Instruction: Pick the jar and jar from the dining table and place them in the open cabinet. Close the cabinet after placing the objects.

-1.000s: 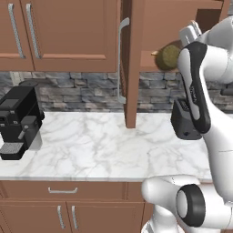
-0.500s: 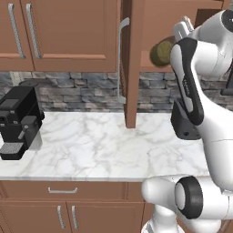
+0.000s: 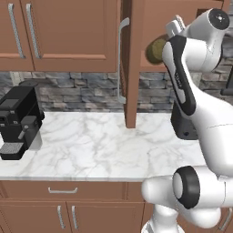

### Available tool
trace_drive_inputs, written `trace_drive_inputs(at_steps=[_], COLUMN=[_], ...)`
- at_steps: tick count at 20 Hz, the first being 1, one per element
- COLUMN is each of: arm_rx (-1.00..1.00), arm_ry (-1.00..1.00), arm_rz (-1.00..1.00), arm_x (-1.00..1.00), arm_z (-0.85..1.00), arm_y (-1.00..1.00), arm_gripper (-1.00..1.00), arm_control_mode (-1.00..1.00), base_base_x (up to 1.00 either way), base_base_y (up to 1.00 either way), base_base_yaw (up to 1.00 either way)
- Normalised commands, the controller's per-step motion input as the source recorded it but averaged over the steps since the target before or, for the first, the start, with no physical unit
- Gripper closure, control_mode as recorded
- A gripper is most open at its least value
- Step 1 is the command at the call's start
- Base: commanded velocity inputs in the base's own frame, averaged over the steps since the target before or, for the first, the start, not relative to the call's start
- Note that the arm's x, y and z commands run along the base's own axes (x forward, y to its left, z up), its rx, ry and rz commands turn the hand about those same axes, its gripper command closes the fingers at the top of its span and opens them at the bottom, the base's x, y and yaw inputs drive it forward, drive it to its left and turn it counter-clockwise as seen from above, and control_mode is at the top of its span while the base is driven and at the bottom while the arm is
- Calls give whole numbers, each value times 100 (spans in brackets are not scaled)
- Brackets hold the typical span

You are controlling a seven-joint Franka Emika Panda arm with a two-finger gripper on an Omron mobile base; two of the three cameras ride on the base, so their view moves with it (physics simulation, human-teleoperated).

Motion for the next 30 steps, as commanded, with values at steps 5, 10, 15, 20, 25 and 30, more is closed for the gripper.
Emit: trace_drive_inputs(at_steps=[5,10,15,20,25,30], arm_rx=[0,-1,-3,-4,-4,0], arm_ry=[0,0,0,0,1,8], arm_rz=[0,0,0,0,0,0], arm_x=[34,31,29,28,23,21], arm_z=[0,0,0,0,0,-1], arm_y=[0,0,0,0,0,0], arm_gripper=[100,100,100,100,100,100], arm_control_mode=[-100,-100,-100,-100,-100,-100], base_base_x=[0,0,0,0,0,0], base_base_y=[0,0,0,0,0,0], base_base_yaw=[0,0,0,0,0,0])
